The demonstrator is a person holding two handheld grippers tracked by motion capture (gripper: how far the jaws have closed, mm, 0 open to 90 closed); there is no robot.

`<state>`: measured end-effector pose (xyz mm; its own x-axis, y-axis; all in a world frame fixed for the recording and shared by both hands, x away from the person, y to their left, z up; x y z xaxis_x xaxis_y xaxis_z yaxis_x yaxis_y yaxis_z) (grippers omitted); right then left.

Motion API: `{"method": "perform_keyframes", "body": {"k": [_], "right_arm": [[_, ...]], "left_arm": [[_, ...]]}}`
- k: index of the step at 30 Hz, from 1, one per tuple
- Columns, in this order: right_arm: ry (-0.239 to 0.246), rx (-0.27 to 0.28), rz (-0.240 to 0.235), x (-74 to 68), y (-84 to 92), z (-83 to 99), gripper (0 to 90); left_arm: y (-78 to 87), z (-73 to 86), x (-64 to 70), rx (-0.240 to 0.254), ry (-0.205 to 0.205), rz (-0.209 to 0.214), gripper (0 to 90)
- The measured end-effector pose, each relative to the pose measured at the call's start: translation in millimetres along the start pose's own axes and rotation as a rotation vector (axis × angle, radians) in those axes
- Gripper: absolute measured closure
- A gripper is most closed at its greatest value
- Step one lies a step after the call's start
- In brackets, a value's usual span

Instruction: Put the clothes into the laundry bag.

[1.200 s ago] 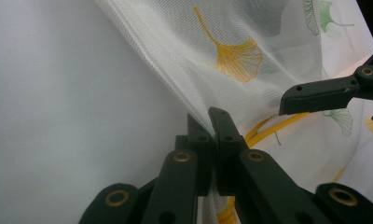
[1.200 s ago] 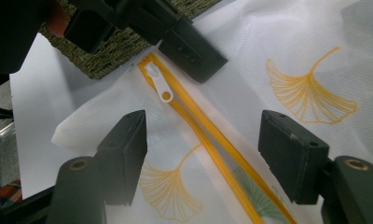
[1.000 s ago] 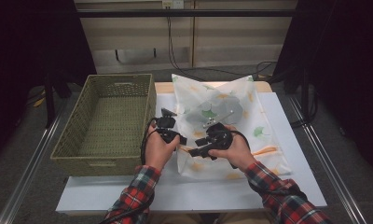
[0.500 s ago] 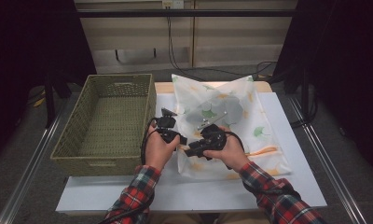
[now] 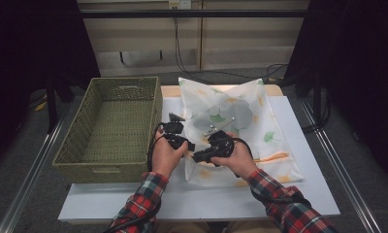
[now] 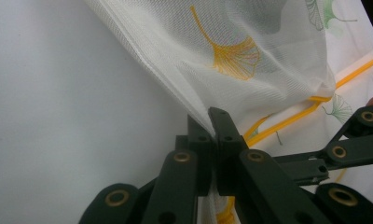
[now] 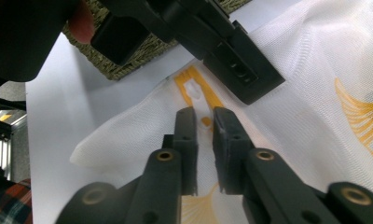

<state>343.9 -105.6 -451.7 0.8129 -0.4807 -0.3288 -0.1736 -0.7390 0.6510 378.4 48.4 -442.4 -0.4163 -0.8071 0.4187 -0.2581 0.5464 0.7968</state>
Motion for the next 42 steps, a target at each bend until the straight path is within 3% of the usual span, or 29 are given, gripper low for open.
{"method": "perform_keyframes", "body": {"k": [6,9,14,18,27,34,38,42], "right_arm": [[-0.008,0.001,-0.016,-1.8,0.4,0.7,83.1],[-0.018,0.009,-0.024,-1.9,1.3,0.9,80.6],[-0.022,-0.004,-0.028,-1.4,1.8,1.3,77.1],[-0.030,-0.010,-0.021,-2.1,0.1,1.5,78.5],[-0.048,-0.001,-0.011,0.2,-2.0,1.7,84.1],[-0.032,-0.003,-0.015,-3.0,-0.3,0.0,83.5],[-0.045,0.005,-0.019,-2.1,0.2,0.1,77.4],[-0.051,-0.004,-0.031,-3.0,-0.9,-0.4,77.8]], "left_arm": [[0.7,-0.2,-1.1,-0.007,-0.019,-0.007,88.3],[0.1,0.0,-0.4,-0.003,-0.010,-0.009,88.3],[0.5,-0.2,-1.2,-0.012,-0.029,-0.010,88.4],[-0.2,-0.1,1.8,-0.004,-0.008,-0.002,88.4],[0.2,-0.1,0.5,-0.009,-0.022,-0.007,88.5],[-1.5,0.4,0.0,-0.009,-0.014,-0.011,88.6],[-1.6,0.3,0.6,-0.013,-0.020,-0.007,88.6],[-1.6,0.4,1.4,-0.013,-0.015,-0.007,88.6]]}}
Point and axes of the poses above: each handheld gripper's, and its own axes: y roughly backward along the jaws, z roughly out of its underside, x roughly to its right, the point moved 2 cm from there along -y, roughly forward along the jaws, and after that the axes turned 2 degrees about -z, right-handed, at the moved point
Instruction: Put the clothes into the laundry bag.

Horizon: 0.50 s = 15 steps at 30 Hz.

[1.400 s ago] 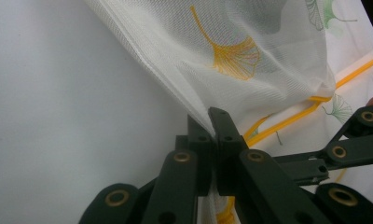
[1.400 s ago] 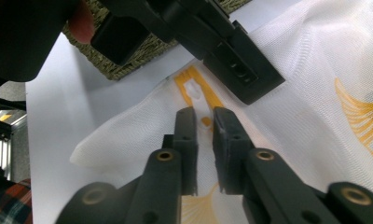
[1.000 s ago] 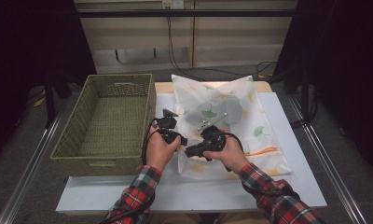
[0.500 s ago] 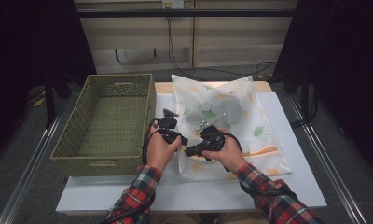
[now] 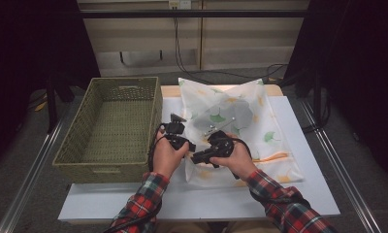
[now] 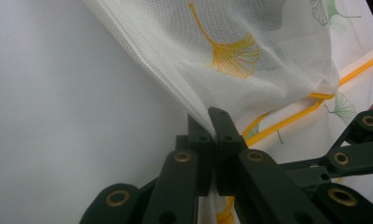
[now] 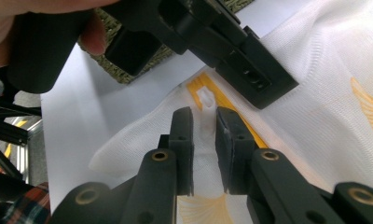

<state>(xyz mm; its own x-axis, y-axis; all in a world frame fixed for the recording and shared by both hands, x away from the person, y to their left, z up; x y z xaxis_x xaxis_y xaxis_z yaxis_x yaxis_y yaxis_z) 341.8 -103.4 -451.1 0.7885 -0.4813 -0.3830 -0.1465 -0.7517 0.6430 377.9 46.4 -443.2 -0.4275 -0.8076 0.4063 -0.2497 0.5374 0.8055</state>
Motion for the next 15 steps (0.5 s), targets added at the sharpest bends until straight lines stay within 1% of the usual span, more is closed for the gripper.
{"method": "perform_keyframes", "body": {"k": [4,6,7,8,9,12,15], "right_arm": [[0.006,0.000,0.013,1.5,-0.5,-0.2,83.1],[-0.003,0.007,0.016,1.7,-0.1,-0.1,84.2],[-0.001,0.007,0.018,1.8,0.1,0.0,89.4],[-0.001,0.004,0.015,1.9,0.2,0.1,89.9],[0.005,0.003,0.012,1.7,0.0,0.1,89.9],[0.011,-0.003,0.014,1.7,-0.1,-0.3,90.0],[0.006,-0.001,0.017,1.2,-0.4,-0.4,89.9]], "left_arm": [[0.0,0.0,-0.2,0.000,0.001,0.001,88.6],[-0.1,-0.1,-1.1,0.000,-0.006,-0.001,88.6],[-0.3,0.1,-0.5,-0.001,0.002,0.002,88.6],[-0.2,-0.1,-1.5,0.000,-0.007,-0.003,88.6],[-0.3,0.0,-0.6,0.001,0.002,0.002,88.6],[-0.3,0.0,0.2,0.000,0.000,0.001,88.6],[0.2,-0.1,0.0,0.002,0.000,0.002,88.6]]}}
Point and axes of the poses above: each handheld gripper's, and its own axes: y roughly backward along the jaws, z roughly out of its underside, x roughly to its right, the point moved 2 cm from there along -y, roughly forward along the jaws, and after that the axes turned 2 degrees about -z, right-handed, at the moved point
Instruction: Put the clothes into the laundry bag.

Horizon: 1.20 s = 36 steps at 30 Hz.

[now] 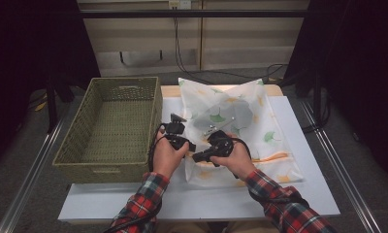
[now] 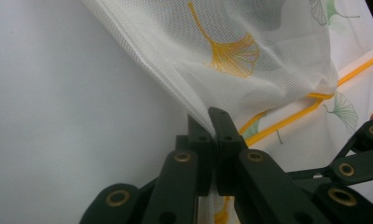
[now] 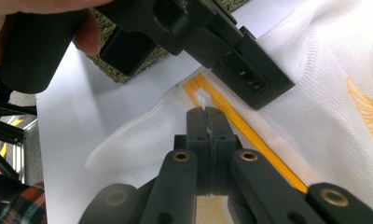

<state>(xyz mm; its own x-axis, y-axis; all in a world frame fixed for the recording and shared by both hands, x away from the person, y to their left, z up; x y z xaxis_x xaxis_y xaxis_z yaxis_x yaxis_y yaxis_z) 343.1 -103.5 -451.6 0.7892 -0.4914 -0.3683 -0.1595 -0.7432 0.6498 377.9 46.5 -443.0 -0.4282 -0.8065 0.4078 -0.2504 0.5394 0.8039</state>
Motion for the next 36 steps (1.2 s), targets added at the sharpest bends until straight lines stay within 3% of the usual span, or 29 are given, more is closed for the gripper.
{"method": "perform_keyframes", "body": {"k": [7,17,23,25,26,31,32,36], "right_arm": [[-0.024,0.000,-0.008,-0.3,-4.9,1.7,84.7],[-0.023,-0.012,0.001,0.5,-5.1,2.3,90.0],[-0.038,-0.007,-0.005,0.4,-3.5,0.9,89.9],[-0.045,0.001,-0.011,0.4,-4.7,0.8,89.1],[-0.045,0.003,-0.009,0.8,-5.2,0.8,87.3],[-0.043,-0.006,-0.005,1.2,-7.4,0.7,90.0],[-0.043,-0.009,-0.001,0.5,-7.2,0.7,90.0],[-0.045,-0.008,0.001,0.3,-6.8,-1.0,90.0]], "left_arm": [[1.2,-0.5,0.4,-0.002,-0.012,0.008,88.7],[1.3,-0.4,-0.4,0.001,-0.015,0.002,88.5],[1.0,-0.2,2.8,0.014,0.037,0.036,88.6],[1.9,-0.3,1.6,0.005,0.021,0.035,88.6],[1.1,-0.1,2.9,0.011,0.039,0.041,88.6],[1.9,-0.2,0.2,-0.002,0.022,0.041,88.6],[1.2,-0.1,2.4,0.009,0.036,0.041,88.6],[3.3,-1.0,1.7,0.003,-0.011,0.016,87.8]]}}
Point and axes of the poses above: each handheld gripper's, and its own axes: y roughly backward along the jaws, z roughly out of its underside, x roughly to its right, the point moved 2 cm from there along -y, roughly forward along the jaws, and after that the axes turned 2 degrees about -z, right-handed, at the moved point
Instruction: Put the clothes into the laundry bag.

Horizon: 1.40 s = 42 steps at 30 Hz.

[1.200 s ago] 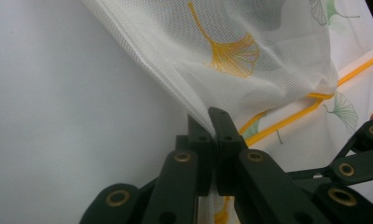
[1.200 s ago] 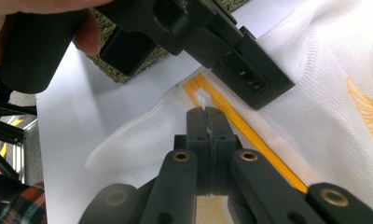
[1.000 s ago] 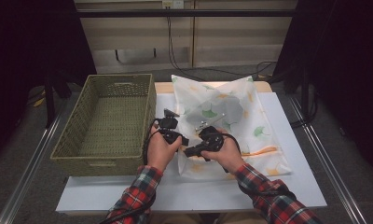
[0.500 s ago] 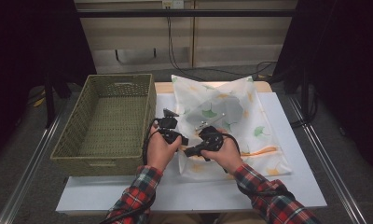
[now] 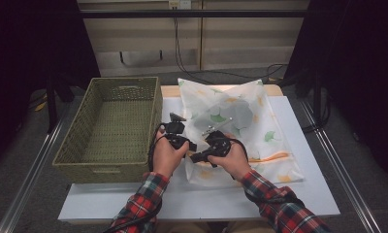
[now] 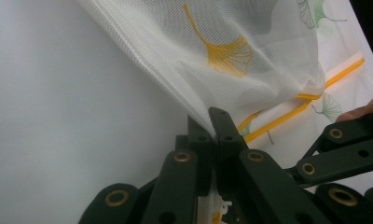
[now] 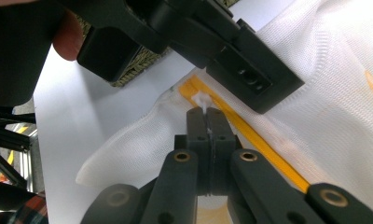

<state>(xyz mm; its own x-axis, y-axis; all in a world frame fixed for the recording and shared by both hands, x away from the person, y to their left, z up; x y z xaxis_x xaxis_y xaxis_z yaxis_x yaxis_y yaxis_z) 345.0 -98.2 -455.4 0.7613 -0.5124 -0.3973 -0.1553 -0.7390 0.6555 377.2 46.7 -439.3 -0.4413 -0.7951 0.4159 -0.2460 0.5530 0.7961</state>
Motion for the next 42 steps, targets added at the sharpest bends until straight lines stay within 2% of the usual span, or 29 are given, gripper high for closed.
{"method": "perform_keyframes", "body": {"k": [5,11,14,18,19,24,26,33,38,42], "right_arm": [[-0.004,-0.001,0.002,0.3,2.1,-0.1,90.0],[-0.010,-0.003,-0.008,2.6,3.3,1.3,90.0],[-0.024,-0.003,-0.015,4.1,3.6,1.6,90.0],[-0.027,-0.005,-0.016,7.0,3.9,2.2,90.0],[-0.035,-0.009,-0.017,7.5,4.0,2.5,90.0],[-0.054,-0.007,-0.016,12.9,5.0,3.1,90.0],[-0.060,0.000,-0.012,14.8,5.7,2.5,90.0],[-0.059,0.009,-0.016,19.1,6.6,-2.4,90.0],[-0.063,0.011,-0.012,21.2,5.8,-3.4,90.0],[-0.066,0.017,-0.018,22.6,5.4,-4.5,90.0]], "left_arm": [[0.9,-0.2,-0.3,0.003,-0.015,-0.018,80.6],[3.1,-0.2,-0.4,0.018,-0.032,-0.032,63.2],[4.4,-0.5,0.1,0.030,-0.044,-0.036,50.9],[6.8,0.1,-2.3,0.044,-0.042,-0.052,43.5],[7.3,0.6,-2.2,0.047,-0.031,-0.044,42.9],[11.7,2.2,-2.7,0.072,-0.032,-0.044,35.1],[14.0,3.0,-2.7,0.076,-0.041,-0.047,33.8],[19.4,7.0,-4.7,0.089,-0.023,-0.045,31.9],[22.4,9.8,-6.0,0.084,-0.007,-0.022,31.5],[22.8,11.5,-5.8,0.072,-0.022,-0.011,30.3]]}}
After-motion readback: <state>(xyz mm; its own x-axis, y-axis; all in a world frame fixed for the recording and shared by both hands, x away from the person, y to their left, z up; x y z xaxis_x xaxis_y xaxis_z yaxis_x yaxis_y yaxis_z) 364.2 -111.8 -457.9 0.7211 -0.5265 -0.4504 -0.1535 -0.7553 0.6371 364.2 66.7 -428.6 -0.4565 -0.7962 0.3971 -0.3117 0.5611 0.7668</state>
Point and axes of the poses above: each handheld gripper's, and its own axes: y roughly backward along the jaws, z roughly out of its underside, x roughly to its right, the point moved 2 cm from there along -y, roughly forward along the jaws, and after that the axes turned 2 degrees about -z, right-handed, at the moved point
